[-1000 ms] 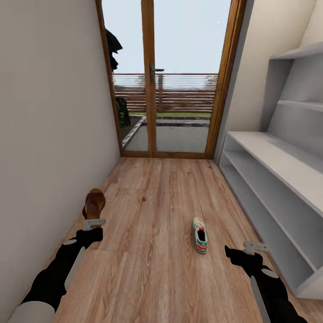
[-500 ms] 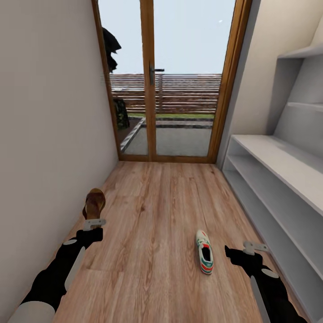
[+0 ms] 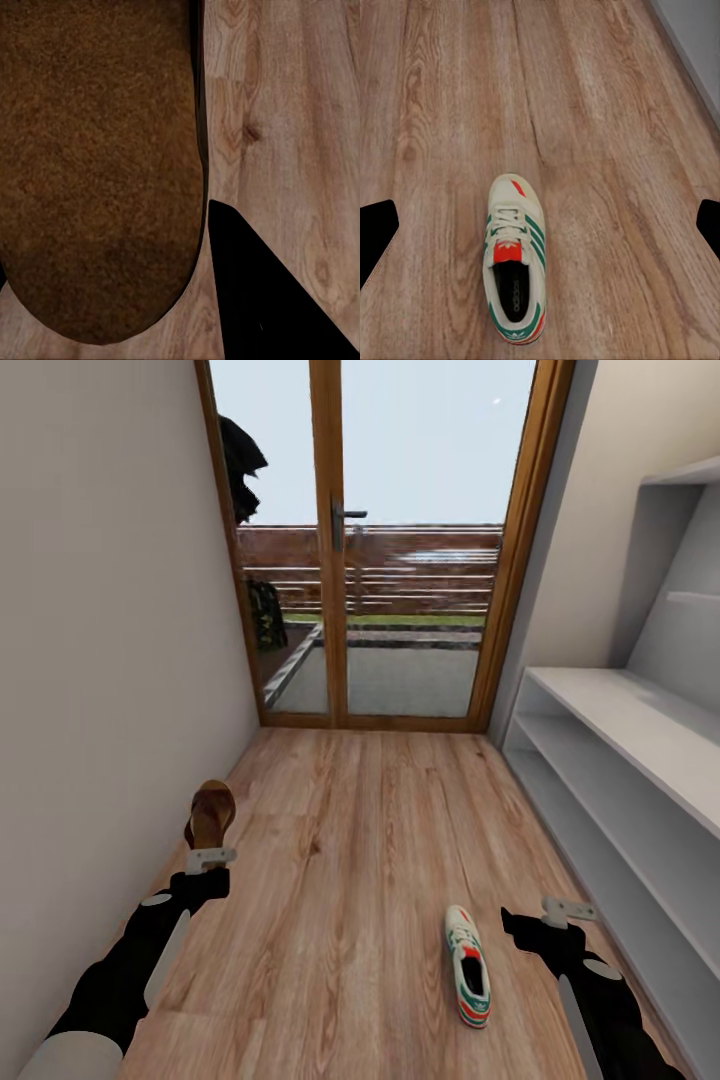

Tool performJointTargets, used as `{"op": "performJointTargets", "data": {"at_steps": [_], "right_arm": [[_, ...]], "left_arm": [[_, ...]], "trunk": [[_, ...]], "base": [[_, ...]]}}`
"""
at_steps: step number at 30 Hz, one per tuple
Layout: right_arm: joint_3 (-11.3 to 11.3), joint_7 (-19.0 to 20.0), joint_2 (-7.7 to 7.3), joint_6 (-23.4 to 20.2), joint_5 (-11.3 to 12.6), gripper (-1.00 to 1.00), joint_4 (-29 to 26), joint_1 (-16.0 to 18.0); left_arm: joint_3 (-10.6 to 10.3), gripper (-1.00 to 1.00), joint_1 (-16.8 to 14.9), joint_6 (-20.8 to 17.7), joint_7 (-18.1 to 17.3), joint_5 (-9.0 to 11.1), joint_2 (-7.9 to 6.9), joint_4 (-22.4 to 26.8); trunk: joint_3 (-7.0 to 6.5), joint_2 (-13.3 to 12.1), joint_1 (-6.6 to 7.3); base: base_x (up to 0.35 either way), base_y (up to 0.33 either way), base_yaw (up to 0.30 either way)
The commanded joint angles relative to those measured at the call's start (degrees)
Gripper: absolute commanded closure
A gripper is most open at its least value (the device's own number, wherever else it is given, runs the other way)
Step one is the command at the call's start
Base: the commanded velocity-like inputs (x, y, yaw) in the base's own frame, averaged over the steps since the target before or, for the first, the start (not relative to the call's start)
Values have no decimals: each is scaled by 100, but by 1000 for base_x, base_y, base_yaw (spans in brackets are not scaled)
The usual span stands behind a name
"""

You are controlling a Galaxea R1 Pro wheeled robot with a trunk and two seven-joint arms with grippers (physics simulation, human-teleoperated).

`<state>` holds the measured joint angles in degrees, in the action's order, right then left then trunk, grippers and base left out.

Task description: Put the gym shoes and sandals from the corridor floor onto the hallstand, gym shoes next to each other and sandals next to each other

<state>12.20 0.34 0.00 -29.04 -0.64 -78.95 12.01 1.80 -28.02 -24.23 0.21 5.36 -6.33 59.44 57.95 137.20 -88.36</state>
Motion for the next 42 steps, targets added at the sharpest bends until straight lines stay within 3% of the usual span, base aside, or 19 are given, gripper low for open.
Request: {"op": "performJointTargets", "data": {"at_steps": [1,8,13,17,20,25,33,42], "right_arm": [[2,6,0,-31,-8,-100,-7,3],[-5,-2,6,-31,-14,-100,-10,3],[0,-12,4,-31,-6,-100,-11,3],[1,-12,2,-31,-6,-100,-7,3],[-6,-10,7,-31,-6,-100,15,3],[-7,-4,9,-31,-1,-100,26,3],[-7,9,9,-31,2,-100,34,3],[-7,10,9,-31,2,-100,38,3]], "left_arm": [[5,100,-2,-38,-12,36,0,8],[5,100,-2,-38,-14,36,14,7],[-2,100,-2,-38,-16,28,138,5],[-235,100,-2,-16,-28,33,239,-8],[-519,100,-14,-4,-30,35,416,37],[-565,100,-19,88,-30,57,503,119],[-581,100,-12,152,-30,53,543,124],[-577,100,-11,156,-30,53,545,121]], "trunk": [[6,2,-2],[6,2,-2],[6,2,-2],[6,2,-2],[6,2,-2],[6,2,-2],[6,2,-2],[6,2,-2]], "base": [[176,0,0],[45,0,0],[3,0,0],[0,0,0],[0,0,0],[0,0,0],[0,0,-18],[28,15,-258]]}}
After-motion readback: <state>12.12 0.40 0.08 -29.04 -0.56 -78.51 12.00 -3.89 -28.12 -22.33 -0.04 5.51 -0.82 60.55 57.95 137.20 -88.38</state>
